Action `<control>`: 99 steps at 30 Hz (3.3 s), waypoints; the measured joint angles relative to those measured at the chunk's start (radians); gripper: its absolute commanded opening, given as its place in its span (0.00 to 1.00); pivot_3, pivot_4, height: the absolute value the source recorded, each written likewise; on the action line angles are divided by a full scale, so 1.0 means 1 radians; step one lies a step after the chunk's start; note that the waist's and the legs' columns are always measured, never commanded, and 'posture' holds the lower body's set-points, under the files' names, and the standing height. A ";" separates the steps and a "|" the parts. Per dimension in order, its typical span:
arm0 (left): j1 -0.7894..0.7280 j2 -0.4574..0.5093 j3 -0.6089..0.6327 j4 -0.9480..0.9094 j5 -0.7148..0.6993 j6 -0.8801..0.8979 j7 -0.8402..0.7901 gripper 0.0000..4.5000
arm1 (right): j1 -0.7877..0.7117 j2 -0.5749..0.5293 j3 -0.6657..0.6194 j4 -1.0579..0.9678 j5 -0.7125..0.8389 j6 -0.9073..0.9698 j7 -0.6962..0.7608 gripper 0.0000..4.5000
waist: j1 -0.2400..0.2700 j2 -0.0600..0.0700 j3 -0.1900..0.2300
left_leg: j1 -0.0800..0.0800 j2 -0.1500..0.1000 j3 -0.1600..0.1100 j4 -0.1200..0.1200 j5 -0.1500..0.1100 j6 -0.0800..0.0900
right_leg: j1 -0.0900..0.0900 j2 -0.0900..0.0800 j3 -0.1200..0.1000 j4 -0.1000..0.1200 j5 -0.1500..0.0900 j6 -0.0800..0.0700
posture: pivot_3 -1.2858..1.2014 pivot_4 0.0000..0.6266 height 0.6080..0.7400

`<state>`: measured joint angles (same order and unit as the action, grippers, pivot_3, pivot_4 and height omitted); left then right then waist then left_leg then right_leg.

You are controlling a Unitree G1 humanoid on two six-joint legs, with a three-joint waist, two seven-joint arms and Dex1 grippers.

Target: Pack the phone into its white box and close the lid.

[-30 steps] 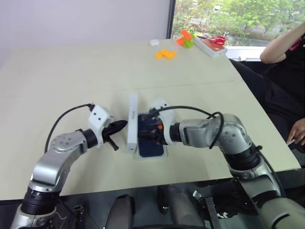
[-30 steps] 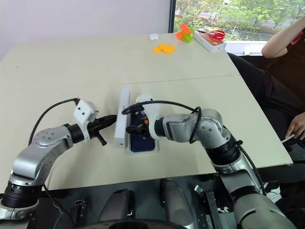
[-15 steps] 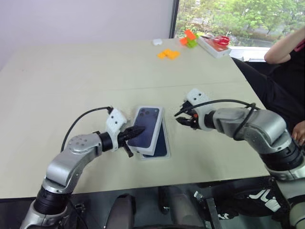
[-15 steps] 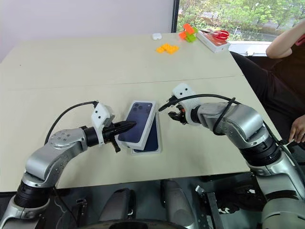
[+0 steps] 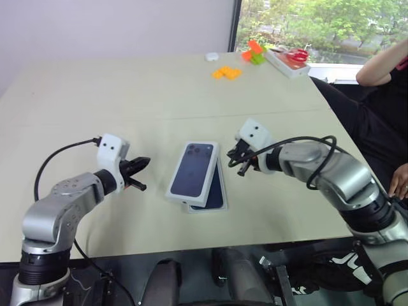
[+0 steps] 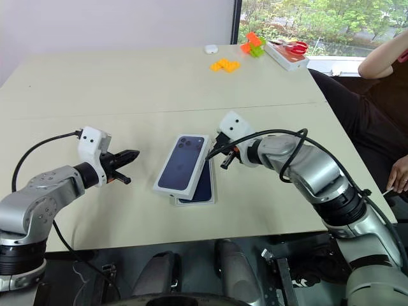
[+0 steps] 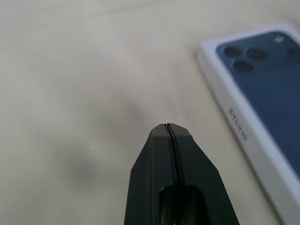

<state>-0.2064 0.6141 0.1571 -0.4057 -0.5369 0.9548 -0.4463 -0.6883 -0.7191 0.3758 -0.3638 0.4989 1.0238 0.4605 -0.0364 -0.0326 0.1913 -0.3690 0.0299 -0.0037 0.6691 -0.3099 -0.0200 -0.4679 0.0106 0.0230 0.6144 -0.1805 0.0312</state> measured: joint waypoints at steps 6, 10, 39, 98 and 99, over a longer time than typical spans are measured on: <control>0.009 0.024 -0.114 -0.012 0.015 -0.004 -0.059 0.00 | 0.000 0.045 0.029 -0.028 -0.046 0.040 0.015 0.01 | -0.002 0.000 0.000 | 0.000 -0.001 0.001 0.000 0.000 0.000 | 0.000 -0.002 0.000 0.000 0.000 0.000 | 0.52 0.24 0.99; 0.008 0.044 -0.187 -0.021 0.037 -0.019 -0.096 0.00 | 0.006 0.078 0.051 -0.028 -0.076 0.059 0.018 0.01 | -0.005 0.000 0.000 | 0.000 -0.001 0.000 0.000 0.000 0.000 | 0.000 -0.001 0.000 0.000 0.000 0.000 | 0.52 0.24 0.99; 0.010 0.027 -0.222 -0.160 -0.042 0.044 -0.158 0.00 | 0.058 0.058 0.022 -0.082 -0.141 0.117 0.105 0.01 | -0.006 0.000 0.000 | 0.002 -0.001 0.000 0.000 0.000 0.000 | 0.001 0.000 0.000 0.002 0.001 -0.001 | 0.52 0.24 0.99; -0.219 -0.081 -0.114 0.024 -0.010 -0.006 -0.063 0.00 | 0.169 -0.063 -0.126 -0.223 -0.089 -0.089 0.332 0.01 | 0.000 -0.001 -0.001 | 0.012 -0.001 0.001 -0.001 0.000 0.000 | 0.011 0.000 0.000 0.000 0.000 -0.001 | 0.52 0.24 0.99; -0.242 -0.098 -0.144 0.053 0.014 -0.011 -0.046 0.00 | 0.180 -0.052 -0.099 -0.226 -0.090 -0.083 0.330 0.01 | 0.000 -0.002 -0.001 | 0.012 -0.002 0.001 -0.001 0.000 0.000 | 0.011 0.000 0.001 0.000 0.000 -0.001 | 0.52 0.24 0.99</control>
<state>-0.4484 0.5157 0.0129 -0.3524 -0.5233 0.9435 -0.4924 -0.5087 -0.7708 0.2771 -0.5901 0.4089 0.9406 0.7903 -0.0360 -0.0342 0.1904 -0.3565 0.0283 -0.0029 0.6684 -0.3099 -0.0201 -0.4570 0.0106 0.0237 0.6146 -0.1802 0.0306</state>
